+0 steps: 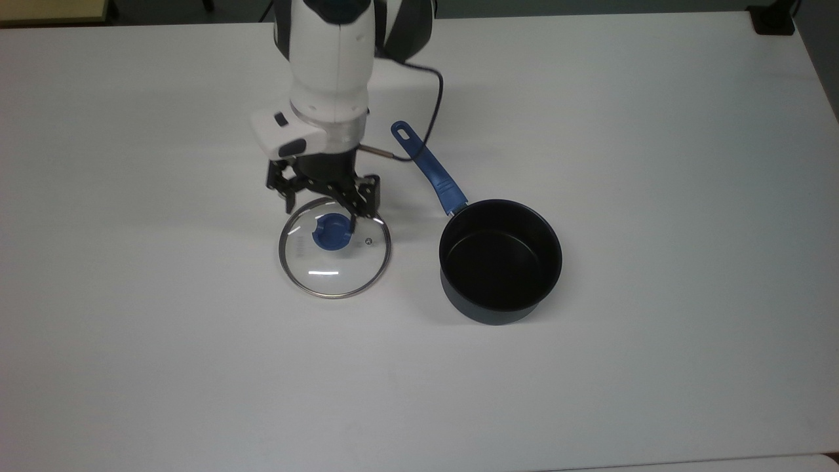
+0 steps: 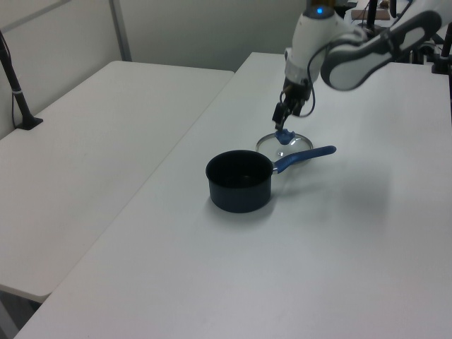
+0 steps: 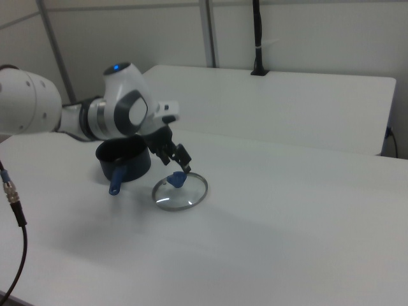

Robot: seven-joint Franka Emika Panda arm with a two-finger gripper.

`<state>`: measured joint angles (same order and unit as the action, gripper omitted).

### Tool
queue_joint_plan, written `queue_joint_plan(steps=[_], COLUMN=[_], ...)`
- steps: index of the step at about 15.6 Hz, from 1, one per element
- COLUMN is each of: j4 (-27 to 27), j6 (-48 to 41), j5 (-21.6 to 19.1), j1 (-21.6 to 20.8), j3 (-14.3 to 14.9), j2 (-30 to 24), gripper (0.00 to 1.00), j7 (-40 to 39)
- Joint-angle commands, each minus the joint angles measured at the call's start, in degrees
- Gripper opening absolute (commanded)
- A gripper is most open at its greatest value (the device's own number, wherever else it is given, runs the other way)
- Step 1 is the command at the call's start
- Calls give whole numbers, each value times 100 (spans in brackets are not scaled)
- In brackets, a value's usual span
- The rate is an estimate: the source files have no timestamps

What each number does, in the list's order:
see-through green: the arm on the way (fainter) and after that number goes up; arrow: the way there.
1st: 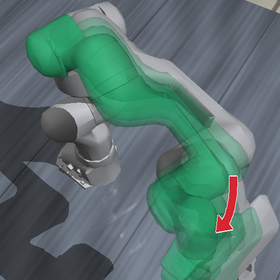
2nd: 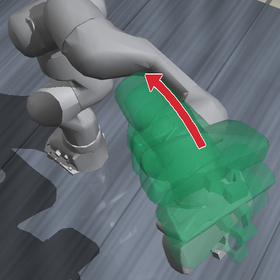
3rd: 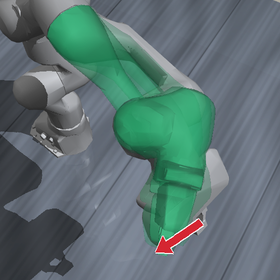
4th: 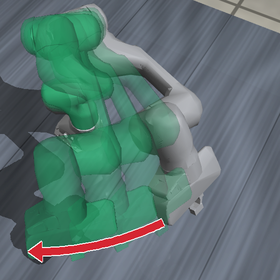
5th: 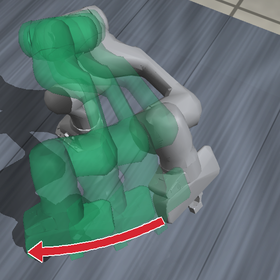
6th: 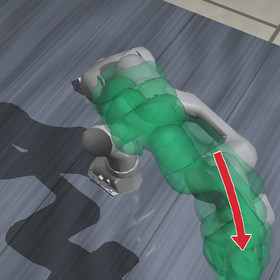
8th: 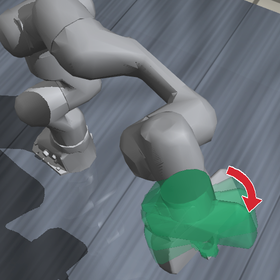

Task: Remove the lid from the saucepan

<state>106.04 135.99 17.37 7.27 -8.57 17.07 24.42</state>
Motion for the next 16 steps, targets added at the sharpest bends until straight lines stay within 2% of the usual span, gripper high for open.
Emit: queue_joint_plan(steps=[1, 4, 6, 7, 9, 11, 12, 16], j4=[-293, -557, -776, -856, -1075, -1216, -1199, -1182], j6=[-923, -1713, -2407, -2793, -3645, -4183, -4281, -4379], j5=[-31, -452, -1039, -1321, -1613, -1666, -1666, -1649], j1=[46, -50, -156, -243, -454, -936, -1034, -991], j3=[-31, -22, -4, 39, 276, 740, 804, 804], j2=[-414, -722, -985, -1152, -1390, -1574, -1680, -1698], gripper=[100, 100, 100, 100, 100, 100, 100, 100], j7=[-500, -692, -1147, -1455, -1992, -2012, -1985, -2003])
